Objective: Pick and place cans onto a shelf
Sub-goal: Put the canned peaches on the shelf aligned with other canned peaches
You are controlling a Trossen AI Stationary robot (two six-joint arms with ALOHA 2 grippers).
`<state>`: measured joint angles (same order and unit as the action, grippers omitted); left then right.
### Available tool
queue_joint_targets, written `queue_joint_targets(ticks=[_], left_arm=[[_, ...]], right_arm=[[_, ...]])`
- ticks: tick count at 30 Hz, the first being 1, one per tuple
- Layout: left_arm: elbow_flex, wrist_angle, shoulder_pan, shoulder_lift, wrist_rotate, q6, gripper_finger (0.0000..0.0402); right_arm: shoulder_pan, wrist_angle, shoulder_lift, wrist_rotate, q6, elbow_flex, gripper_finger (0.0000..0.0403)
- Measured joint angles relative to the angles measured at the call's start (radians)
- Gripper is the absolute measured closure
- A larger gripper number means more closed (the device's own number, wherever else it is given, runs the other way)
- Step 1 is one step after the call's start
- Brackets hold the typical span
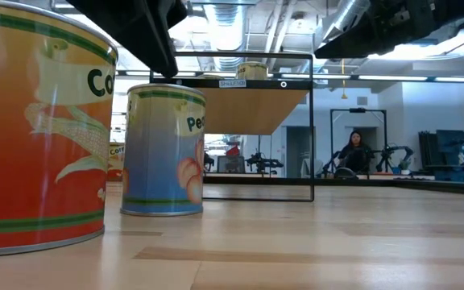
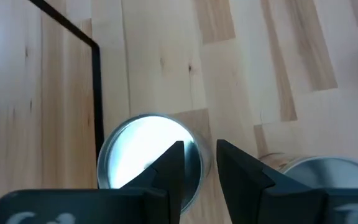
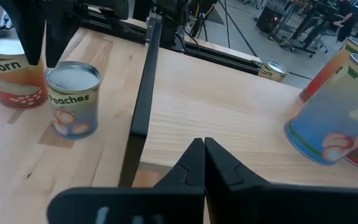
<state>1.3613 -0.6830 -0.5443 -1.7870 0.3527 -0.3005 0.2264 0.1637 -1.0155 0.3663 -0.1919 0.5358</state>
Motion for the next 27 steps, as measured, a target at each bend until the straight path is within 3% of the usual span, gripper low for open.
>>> queue_joint_targets(ticks=[27], left_arm=[[-0.007, -0.025, 0.018, -0.032, 0.0, 0.001, 0.0317]], right_arm=[[0.0, 0.001, 0.0, 0.001, 0.0, 0.001, 0.039]])
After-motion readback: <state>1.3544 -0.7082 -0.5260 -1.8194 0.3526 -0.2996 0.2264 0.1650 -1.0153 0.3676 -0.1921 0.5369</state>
